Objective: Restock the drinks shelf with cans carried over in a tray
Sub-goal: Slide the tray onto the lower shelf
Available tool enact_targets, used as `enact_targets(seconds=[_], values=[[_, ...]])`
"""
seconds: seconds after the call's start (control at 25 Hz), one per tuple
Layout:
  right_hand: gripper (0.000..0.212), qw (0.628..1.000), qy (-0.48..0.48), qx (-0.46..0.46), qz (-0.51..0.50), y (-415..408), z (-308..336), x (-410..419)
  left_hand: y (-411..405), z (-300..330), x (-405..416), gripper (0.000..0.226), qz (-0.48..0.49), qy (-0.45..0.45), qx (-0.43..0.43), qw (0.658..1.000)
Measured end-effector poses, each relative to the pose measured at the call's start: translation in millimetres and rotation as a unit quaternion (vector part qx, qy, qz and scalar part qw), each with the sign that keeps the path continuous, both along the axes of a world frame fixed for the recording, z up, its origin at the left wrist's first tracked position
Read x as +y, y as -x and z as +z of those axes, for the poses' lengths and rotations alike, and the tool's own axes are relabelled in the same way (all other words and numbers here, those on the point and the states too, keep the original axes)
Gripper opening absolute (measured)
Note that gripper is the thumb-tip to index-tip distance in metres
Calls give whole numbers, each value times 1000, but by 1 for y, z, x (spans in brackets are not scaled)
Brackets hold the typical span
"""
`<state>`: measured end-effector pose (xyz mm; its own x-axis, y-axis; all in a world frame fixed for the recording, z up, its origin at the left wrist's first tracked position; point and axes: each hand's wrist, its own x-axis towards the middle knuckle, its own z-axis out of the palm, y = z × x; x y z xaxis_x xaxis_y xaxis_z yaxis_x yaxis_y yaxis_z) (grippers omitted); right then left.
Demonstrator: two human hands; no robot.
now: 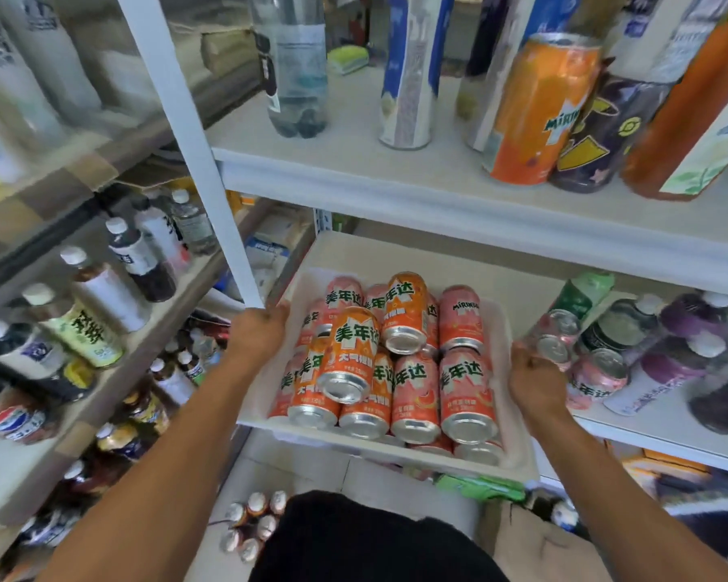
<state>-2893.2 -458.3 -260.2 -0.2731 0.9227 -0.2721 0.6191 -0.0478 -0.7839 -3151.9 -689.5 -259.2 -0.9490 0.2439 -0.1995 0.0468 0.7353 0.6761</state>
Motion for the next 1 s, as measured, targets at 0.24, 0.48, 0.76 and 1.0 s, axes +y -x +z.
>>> enact_targets(seconds=[0.24, 0.48, 0.76, 1.0], values=[[49, 999, 0, -2, -44, 21, -27, 3, 34, -27, 22, 57, -31, -34, 0, 999], [50, 999, 26, -2, -47, 27, -27, 6, 49, -34, 29, 46, -33, -54, -38, 997], [42, 998, 45, 21, -33, 27, -29, 7, 51, -44, 26, 41, -20, -121, -104, 987], [40, 993, 100, 37, -43, 26, -21, 4, 52, -40, 23, 36, -60, -114, -126, 984]])
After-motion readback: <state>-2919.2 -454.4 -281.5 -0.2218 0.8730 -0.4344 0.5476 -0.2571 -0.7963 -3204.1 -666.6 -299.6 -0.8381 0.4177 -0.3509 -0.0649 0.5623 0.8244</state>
